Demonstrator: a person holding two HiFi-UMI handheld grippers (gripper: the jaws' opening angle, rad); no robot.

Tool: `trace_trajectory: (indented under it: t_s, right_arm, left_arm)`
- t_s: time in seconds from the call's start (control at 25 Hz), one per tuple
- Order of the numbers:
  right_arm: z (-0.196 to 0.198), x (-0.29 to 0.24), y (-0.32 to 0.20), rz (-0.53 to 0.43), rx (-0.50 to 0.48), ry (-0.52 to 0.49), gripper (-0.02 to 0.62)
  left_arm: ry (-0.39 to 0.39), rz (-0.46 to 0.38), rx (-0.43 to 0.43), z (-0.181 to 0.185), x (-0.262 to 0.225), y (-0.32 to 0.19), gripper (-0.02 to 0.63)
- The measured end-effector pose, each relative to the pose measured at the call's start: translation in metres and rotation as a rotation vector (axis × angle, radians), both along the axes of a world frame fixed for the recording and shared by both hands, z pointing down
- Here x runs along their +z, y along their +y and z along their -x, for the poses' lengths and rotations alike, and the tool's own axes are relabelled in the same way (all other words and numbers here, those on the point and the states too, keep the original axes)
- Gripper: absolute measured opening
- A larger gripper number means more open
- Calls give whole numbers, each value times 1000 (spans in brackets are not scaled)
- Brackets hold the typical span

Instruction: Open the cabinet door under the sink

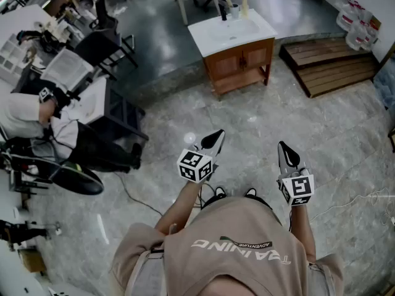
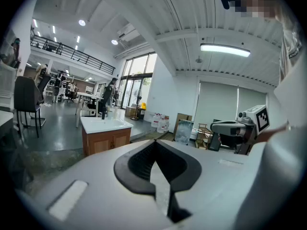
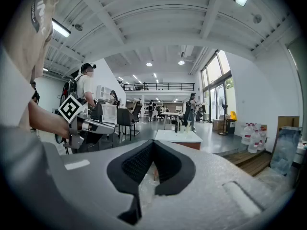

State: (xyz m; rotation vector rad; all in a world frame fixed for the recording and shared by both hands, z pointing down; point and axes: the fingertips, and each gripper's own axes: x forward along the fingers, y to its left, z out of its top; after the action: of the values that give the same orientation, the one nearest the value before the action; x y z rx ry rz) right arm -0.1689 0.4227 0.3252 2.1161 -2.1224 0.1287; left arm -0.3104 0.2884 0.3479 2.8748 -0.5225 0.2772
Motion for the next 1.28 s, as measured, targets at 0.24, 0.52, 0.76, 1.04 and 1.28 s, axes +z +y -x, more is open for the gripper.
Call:
trace_trajectory:
  t_s: [0.24, 0.52, 0.76, 1.04, 1.28]
  right_arm:
    - [-15, -8, 6, -42, -13, 29, 0]
    - [-29, -4, 23, -56, 1, 17, 1]
    - [-31, 6, 26, -45, 23, 7, 2]
    - [-37, 34, 29, 17, 58, -27, 0]
    - [-48, 41, 16, 46, 81, -27, 1]
  left_arm:
    - [7, -10, -6, -12, -1, 13, 14]
    - [4, -8, -12, -21, 0, 29, 14]
    - [-11, -7, -25, -16, -4, 27, 14]
    - [-50, 34, -8, -24, 23, 24, 14]
    - [-37, 44, 44, -51, 36, 4, 14]
